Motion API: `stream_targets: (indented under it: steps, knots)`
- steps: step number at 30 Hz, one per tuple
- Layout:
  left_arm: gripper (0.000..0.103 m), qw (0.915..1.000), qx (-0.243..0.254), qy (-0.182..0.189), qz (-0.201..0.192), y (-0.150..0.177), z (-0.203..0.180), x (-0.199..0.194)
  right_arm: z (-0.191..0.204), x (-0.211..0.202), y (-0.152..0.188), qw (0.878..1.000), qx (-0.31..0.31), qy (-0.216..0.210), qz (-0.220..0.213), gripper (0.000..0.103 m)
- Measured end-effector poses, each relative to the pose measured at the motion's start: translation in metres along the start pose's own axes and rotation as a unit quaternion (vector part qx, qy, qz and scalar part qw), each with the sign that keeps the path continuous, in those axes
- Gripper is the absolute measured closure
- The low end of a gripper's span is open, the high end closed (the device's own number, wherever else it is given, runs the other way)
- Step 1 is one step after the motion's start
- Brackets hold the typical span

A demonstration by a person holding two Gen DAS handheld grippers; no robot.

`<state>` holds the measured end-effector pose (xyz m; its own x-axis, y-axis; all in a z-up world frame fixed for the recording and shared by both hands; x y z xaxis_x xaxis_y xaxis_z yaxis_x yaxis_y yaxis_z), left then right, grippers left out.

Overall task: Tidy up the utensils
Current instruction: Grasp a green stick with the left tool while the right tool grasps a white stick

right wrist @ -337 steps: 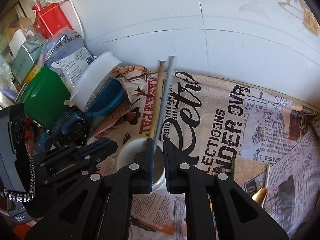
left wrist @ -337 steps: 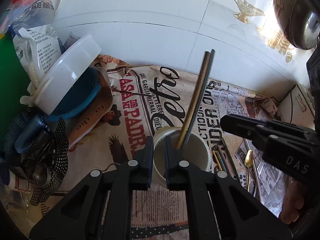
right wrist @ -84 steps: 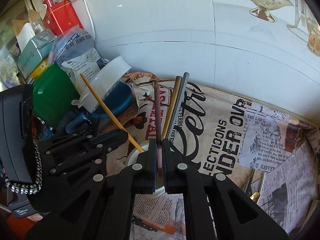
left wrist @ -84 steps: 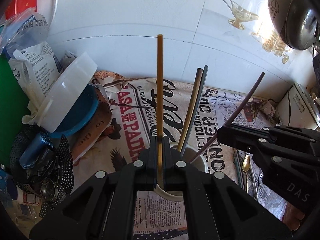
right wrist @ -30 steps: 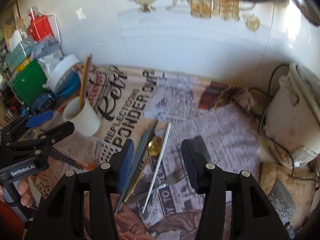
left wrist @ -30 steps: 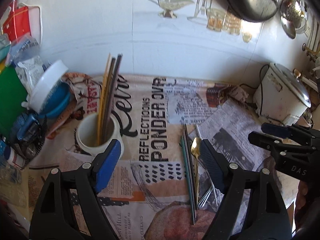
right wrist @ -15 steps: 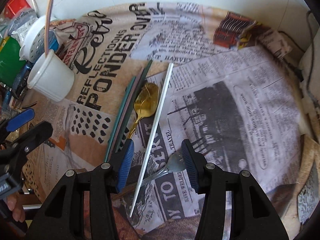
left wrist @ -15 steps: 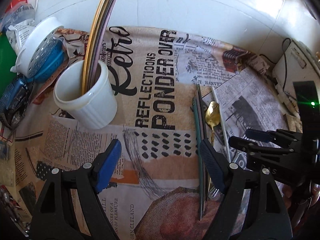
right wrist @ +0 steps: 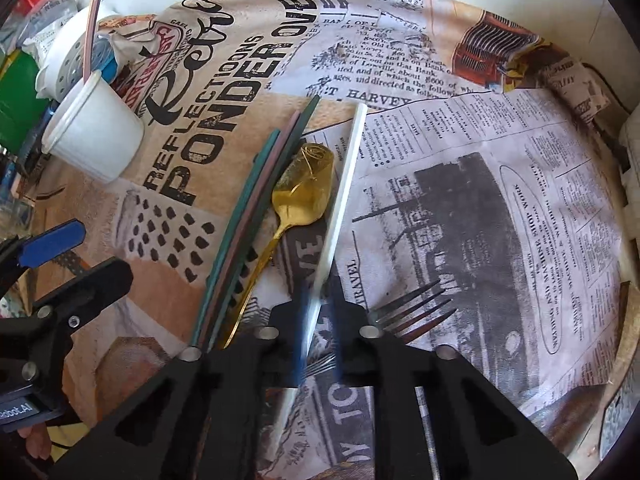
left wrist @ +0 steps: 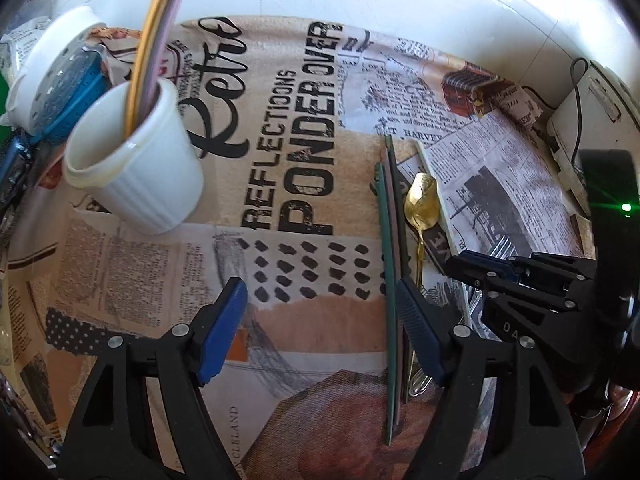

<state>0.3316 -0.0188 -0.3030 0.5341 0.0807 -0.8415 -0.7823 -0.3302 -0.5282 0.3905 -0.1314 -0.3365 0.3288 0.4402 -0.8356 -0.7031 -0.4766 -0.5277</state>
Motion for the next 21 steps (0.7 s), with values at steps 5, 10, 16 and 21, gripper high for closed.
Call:
stream_targets:
  steps: [5,10,16,21]
  knots:
    - [0.046,0.9990,-0.009,0.029,0.034,0.006,-0.005,0.020,-0.011,-0.008,0.006,1.000,0.009,-0.009,0.003,0.097]
    - [0.068,0.9966,-0.010,0.054,0.062,0.010,-0.014,0.035,-0.022,-0.029,0.018,1.000,0.009,-0.015,-0.001,0.098]
    - [0.074,0.9965,0.002,0.061,0.057,0.007,-0.024,0.039,-0.027,-0.043,0.040,1.000,0.005,-0.018,0.008,0.098]
    - [0.080,0.9973,0.022,0.047,0.052,0.002,-0.030,0.044,-0.033,-0.039,0.056,0.999,0.012,-0.015,0.030,0.097]
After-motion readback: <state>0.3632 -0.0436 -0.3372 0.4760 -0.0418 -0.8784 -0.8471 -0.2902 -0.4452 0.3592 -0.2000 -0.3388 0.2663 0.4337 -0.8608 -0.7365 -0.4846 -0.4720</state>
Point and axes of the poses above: each gripper's, at about its wrist camera, not at the fingertips, and x roughly the way its jaws point, z to its left, y to its underside, the point moved 2 cm from there along x, roughly the way its jaws point, and after that the axes turned 8 degrees about -z, right-handed, at the moved point
